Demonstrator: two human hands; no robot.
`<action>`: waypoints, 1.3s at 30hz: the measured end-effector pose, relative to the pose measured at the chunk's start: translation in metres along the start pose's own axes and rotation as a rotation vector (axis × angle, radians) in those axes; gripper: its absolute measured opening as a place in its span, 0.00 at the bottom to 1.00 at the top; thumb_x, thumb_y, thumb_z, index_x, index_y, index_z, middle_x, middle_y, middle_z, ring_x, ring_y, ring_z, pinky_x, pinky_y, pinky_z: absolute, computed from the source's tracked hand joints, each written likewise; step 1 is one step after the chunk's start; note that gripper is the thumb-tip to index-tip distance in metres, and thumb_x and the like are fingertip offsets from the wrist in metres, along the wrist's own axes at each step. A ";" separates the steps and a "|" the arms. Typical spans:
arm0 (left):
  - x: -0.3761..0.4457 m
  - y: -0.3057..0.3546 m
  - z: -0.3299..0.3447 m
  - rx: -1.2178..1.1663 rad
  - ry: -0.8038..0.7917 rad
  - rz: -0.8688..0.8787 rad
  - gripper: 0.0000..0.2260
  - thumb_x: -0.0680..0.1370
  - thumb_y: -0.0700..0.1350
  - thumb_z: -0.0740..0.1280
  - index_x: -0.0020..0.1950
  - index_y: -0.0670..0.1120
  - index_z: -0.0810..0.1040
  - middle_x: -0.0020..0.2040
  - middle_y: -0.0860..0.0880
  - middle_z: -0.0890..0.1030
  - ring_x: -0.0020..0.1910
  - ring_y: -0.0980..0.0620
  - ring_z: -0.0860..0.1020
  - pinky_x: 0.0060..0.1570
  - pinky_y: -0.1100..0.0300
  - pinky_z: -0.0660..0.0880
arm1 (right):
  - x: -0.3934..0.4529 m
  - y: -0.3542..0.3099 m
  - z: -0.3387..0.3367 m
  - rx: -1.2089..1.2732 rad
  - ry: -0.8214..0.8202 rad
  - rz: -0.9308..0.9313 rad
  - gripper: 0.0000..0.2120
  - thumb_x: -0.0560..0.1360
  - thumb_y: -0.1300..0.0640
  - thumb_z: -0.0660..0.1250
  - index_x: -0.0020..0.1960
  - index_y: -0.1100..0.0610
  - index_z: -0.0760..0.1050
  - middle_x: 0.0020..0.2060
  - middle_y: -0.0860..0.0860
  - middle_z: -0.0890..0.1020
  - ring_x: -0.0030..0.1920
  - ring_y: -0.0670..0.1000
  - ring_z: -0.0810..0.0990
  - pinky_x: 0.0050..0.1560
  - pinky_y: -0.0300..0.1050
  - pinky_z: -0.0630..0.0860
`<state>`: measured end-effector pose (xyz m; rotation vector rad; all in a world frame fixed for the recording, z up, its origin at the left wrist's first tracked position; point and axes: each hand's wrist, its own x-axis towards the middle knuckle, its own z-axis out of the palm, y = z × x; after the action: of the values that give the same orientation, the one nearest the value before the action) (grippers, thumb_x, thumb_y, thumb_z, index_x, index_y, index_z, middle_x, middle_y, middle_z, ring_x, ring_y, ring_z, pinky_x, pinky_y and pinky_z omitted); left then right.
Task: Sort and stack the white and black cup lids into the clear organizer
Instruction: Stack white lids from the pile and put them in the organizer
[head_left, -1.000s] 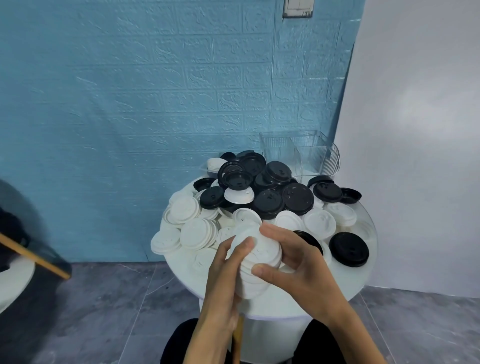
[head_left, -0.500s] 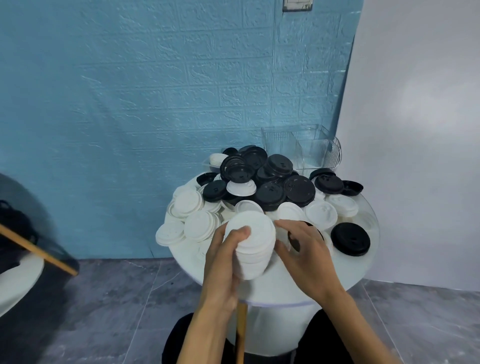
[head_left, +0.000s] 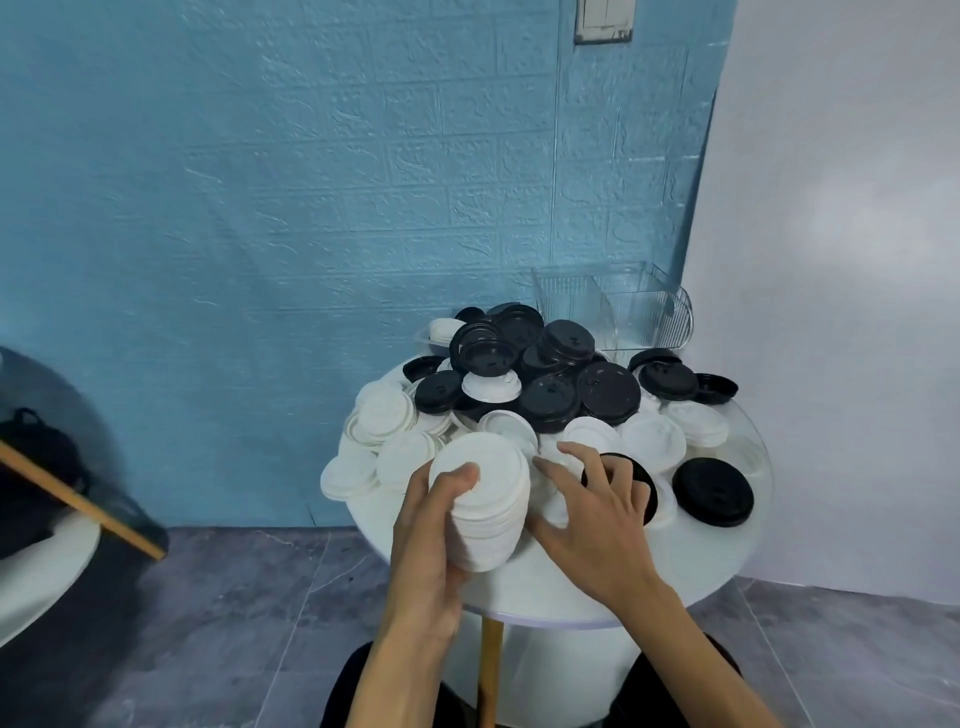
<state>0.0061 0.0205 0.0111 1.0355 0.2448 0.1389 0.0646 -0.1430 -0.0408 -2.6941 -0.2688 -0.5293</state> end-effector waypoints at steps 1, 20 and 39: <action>0.001 0.000 -0.001 -0.003 0.006 0.001 0.23 0.58 0.56 0.77 0.52 0.54 0.85 0.53 0.55 0.87 0.55 0.53 0.82 0.56 0.49 0.76 | 0.001 0.000 0.000 0.003 0.003 -0.003 0.28 0.72 0.35 0.69 0.70 0.39 0.72 0.72 0.42 0.67 0.65 0.53 0.62 0.59 0.50 0.60; 0.004 0.002 -0.019 -0.014 0.091 0.012 0.34 0.57 0.56 0.78 0.63 0.52 0.83 0.59 0.51 0.87 0.56 0.53 0.84 0.54 0.51 0.78 | 0.050 -0.039 -0.004 -0.072 -0.039 -0.099 0.32 0.67 0.34 0.59 0.69 0.44 0.69 0.61 0.47 0.69 0.58 0.54 0.65 0.51 0.48 0.56; 0.010 -0.007 -0.022 0.016 0.078 -0.008 0.26 0.64 0.52 0.76 0.62 0.51 0.84 0.58 0.52 0.86 0.59 0.52 0.84 0.52 0.51 0.79 | 0.039 -0.028 0.000 -0.003 0.101 -0.001 0.28 0.70 0.25 0.60 0.60 0.40 0.78 0.56 0.39 0.80 0.56 0.50 0.68 0.49 0.46 0.53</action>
<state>0.0093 0.0379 -0.0071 1.0456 0.3208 0.1704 0.0928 -0.1137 -0.0161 -2.6599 -0.2414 -0.6644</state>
